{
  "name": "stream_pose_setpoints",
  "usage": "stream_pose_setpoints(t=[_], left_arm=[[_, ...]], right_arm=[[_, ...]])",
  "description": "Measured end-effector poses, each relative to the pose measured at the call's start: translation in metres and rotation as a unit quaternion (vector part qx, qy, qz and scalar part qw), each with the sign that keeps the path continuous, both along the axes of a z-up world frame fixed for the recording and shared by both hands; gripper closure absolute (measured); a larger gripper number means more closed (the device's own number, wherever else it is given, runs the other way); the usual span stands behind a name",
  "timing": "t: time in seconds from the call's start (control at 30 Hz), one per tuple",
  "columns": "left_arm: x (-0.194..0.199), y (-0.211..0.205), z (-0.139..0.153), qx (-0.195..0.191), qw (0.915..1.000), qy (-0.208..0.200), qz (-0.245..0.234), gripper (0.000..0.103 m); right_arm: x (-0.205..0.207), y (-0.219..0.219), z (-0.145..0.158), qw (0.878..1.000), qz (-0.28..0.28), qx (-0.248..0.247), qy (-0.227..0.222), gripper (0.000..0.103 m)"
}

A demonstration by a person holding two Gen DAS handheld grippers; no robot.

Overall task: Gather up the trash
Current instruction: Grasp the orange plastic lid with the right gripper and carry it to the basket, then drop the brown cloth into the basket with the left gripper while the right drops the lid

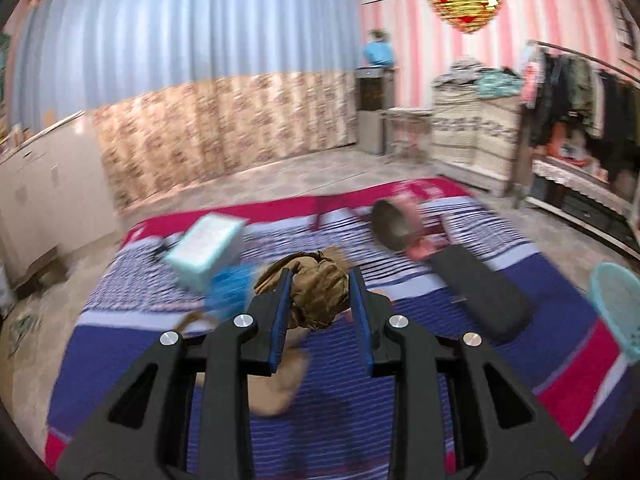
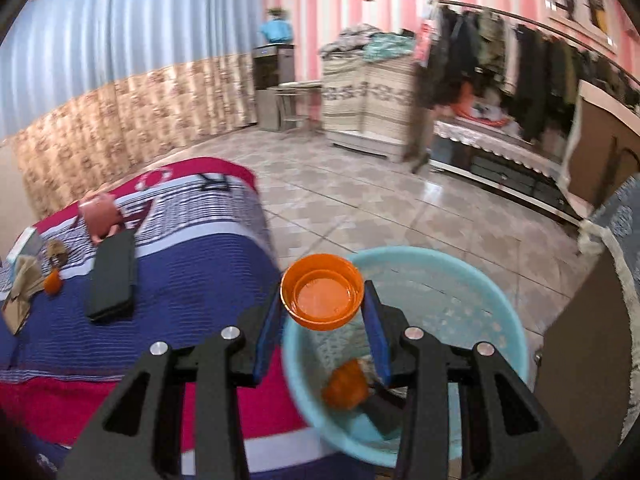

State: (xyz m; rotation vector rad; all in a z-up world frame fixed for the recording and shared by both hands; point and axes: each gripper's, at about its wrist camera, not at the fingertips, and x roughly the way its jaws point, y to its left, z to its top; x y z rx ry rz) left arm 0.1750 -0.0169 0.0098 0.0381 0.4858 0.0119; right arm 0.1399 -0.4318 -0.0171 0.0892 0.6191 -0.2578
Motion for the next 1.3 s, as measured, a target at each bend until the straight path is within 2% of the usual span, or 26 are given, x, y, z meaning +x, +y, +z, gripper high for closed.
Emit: stream_pose_setpoints(t=[0.1, 0.2, 0.4, 0.5, 0.63, 0.8, 0.93, 1.07, 1.2, 1.23, 1.3], left_arm=[[0.002, -0.040, 0.006, -0.003, 0.9990, -0.006, -0.044, 0.076], [0.004, -0.083, 0.009, -0.002, 0.9961, -0.008, -0.088, 0.076], [0.008, -0.158, 0.005, -0.010, 0.9867, -0.002, -0.162, 0.076], [0.011, -0.189, -0.002, -0.021, 0.9807, 0.007, -0.194, 0.076], [0.019, -0.240, -0.023, -0.023, 0.9700, 0.040, -0.239, 0.076], [0.014, -0.303, -0.034, -0.007, 0.9563, 0.040, -0.289, 0.076], [0.011, -0.337, -0.041, 0.001, 0.9486, 0.035, -0.314, 0.076], [0.018, -0.366, -0.044, -0.002, 0.9408, 0.047, -0.336, 0.075], [0.021, -0.382, -0.044, 0.007, 0.9377, 0.045, -0.345, 0.072], [0.022, -0.384, -0.044, 0.007, 0.9365, 0.047, -0.347, 0.071], [0.024, -0.387, -0.044, 0.010, 0.9363, 0.049, -0.348, 0.060]], right_arm=[[-0.006, -0.014, 0.002, 1.000, -0.013, -0.012, -0.001, 0.063], [-0.009, -0.029, 0.003, 1.000, -0.024, -0.002, -0.008, 0.063], [-0.008, -0.050, -0.002, 0.999, -0.045, 0.003, -0.003, 0.063], [-0.011, -0.063, -0.006, 0.998, -0.067, 0.007, 0.000, 0.063], [-0.014, -0.080, -0.014, 0.996, -0.088, 0.024, 0.001, 0.063], [-0.013, -0.094, -0.024, 0.994, -0.101, 0.034, 0.010, 0.063], [-0.015, -0.098, -0.026, 0.994, -0.105, 0.035, 0.010, 0.063], [-0.018, -0.102, -0.025, 0.993, -0.111, 0.040, 0.009, 0.063], [-0.020, -0.106, -0.026, 0.992, -0.119, 0.047, 0.009, 0.063], [-0.020, -0.108, -0.026, 0.991, -0.120, 0.049, 0.009, 0.063], [-0.021, -0.110, -0.026, 0.991, -0.123, 0.053, 0.008, 0.063]])
